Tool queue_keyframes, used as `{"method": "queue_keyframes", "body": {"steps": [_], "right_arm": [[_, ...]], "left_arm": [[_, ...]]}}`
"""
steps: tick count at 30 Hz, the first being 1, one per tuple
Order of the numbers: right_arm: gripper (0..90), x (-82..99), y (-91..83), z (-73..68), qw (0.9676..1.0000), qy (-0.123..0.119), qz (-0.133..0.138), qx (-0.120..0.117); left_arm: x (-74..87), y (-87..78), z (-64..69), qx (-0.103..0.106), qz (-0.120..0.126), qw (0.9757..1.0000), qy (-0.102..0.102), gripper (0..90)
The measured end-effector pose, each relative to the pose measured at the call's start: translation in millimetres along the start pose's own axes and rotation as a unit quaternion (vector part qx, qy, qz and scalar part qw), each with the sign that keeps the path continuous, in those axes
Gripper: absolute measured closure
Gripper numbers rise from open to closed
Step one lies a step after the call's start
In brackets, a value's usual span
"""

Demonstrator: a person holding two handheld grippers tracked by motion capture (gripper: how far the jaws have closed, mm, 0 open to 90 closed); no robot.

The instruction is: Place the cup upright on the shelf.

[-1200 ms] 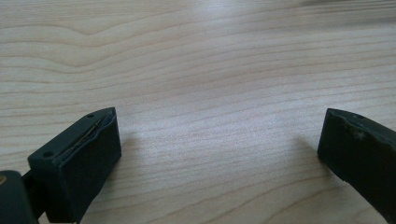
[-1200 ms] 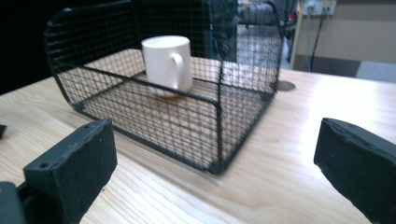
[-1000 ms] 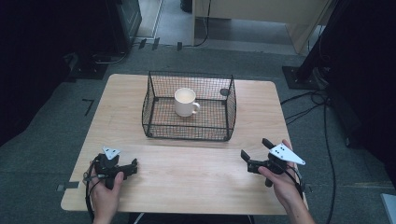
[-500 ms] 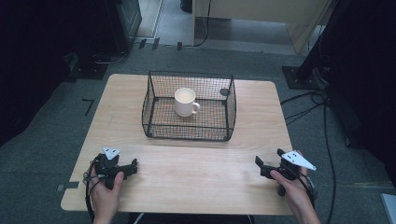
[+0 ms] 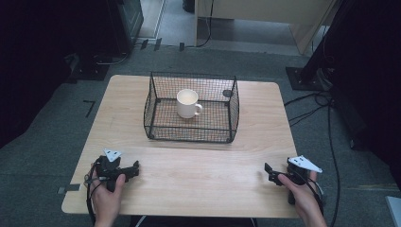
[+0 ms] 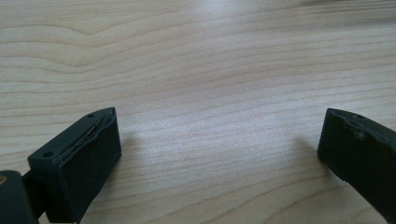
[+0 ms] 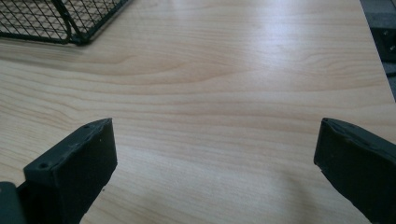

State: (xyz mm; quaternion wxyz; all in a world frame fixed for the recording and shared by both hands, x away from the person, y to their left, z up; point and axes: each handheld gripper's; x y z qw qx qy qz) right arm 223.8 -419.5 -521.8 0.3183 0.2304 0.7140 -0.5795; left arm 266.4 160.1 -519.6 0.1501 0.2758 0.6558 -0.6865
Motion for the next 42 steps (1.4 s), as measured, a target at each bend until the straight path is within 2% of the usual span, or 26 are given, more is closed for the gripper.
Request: {"method": "queue_keyframes", "body": {"steps": [4,6,9,12,17,22,42], "right_arm": [[0.0,1.4,-0.1,1.8,0.9997,-0.004,-0.023,0.007],[0.0,1.9,0.3,0.9,0.9991,-0.017,-0.034,0.019],[0.0,2.9,2.4,-0.6,0.9967,-0.035,-0.066,0.033],[0.0,3.3,3.9,-0.8,0.9954,-0.043,-0.081,0.029],[0.0,3.1,4.1,-0.6,0.9953,-0.043,-0.082,0.028],[0.0,1.5,5.0,4.3,0.9946,-0.06,-0.084,0.014],[0.0,-0.1,6.7,4.8,0.9948,-0.056,-0.084,0.017]], "left_arm": [[0.0,0.0,0.0,0.0,0.0,1.0,0.0,0.0],[0.0,0.0,0.0,0.0,0.0,1.0,0.0,0.0],[0.0,0.0,0.0,0.0,0.0,1.0,0.0,0.0],[0.0,0.0,0.0,0.0,0.0,1.0,0.0,0.0],[0.0,0.0,0.0,0.0,0.0,1.0,0.0,0.0],[0.0,0.0,0.0,0.0,0.0,1.0,0.0,0.0],[0.0,0.0,0.0,0.0,0.0,1.0,0.0,0.0]]}}
Point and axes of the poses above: each handheld gripper's, and its own axes: y roughly forward along the jaws, x roughly out of its underside, z roughly to its right, and after that the axes turned 8 degrees about -z, right-handed
